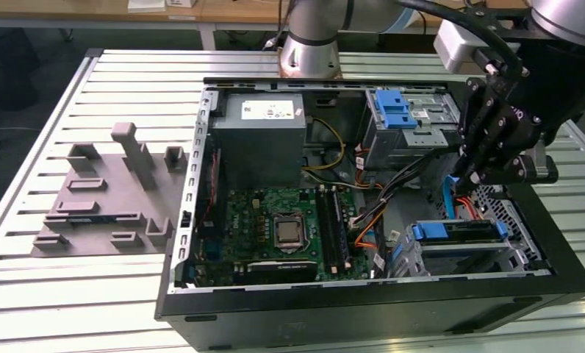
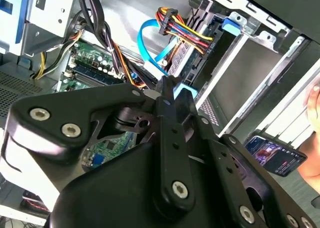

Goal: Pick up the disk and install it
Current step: 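Insert the second disk wire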

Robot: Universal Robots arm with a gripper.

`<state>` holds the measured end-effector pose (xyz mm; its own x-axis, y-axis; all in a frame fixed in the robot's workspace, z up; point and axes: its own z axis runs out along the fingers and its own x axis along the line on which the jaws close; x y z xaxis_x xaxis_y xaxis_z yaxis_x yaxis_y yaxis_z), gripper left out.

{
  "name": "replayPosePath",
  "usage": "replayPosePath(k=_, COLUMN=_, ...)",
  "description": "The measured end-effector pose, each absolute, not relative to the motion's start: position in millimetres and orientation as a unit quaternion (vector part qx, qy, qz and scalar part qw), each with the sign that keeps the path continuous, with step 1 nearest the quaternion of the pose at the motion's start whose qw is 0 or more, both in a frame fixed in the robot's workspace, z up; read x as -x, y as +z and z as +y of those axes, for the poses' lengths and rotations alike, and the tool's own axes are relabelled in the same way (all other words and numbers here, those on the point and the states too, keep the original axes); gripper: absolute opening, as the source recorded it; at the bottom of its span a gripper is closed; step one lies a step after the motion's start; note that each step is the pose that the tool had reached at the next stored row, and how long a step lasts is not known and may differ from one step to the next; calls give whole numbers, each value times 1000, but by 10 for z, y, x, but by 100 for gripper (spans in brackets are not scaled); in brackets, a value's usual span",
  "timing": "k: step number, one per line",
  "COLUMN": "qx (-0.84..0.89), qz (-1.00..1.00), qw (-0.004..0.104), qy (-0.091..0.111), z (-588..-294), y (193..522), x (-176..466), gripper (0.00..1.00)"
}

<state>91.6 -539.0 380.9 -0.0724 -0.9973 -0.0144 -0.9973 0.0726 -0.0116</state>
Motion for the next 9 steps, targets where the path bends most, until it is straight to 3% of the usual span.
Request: replayPosePath(k=9, qx=681, qz=732, qw=6, qy=-9, z=-5390, y=3718, x=-916, gripper=24)
